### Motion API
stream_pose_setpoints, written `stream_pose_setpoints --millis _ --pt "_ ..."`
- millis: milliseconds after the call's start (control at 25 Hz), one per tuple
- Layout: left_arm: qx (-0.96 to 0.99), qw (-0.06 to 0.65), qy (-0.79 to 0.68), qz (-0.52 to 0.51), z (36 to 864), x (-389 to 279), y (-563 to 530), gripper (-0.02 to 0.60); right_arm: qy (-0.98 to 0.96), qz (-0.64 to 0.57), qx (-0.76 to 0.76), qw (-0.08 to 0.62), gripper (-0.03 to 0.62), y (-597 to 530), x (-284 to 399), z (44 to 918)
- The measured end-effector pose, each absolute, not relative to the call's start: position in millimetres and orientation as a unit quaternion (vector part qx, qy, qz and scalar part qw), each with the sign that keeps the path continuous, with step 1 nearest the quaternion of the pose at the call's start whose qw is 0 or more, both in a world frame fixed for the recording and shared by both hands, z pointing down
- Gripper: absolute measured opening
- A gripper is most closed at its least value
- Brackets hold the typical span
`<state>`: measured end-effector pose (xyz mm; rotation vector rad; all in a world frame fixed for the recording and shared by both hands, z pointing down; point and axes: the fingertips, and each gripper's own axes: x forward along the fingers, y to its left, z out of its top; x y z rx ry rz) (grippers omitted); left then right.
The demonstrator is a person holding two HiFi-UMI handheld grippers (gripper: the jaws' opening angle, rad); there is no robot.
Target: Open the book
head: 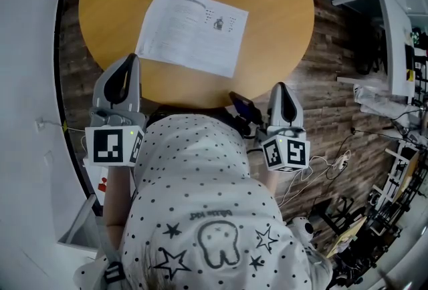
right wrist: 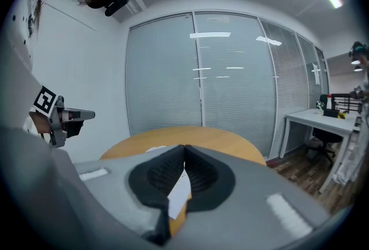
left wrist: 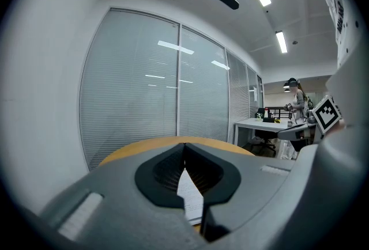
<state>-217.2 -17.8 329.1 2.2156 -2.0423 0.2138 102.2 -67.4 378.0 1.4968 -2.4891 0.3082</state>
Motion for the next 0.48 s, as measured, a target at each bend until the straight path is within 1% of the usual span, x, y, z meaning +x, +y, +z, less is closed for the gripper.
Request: stream_pose_setpoints --millis 480 --pt "0.728 0.061 -0.678 0.074 329.4 -218.3 -17.2 0.011 -0.847 0.107 0.508 0.113 0.003 -68.9 103.8 379.9"
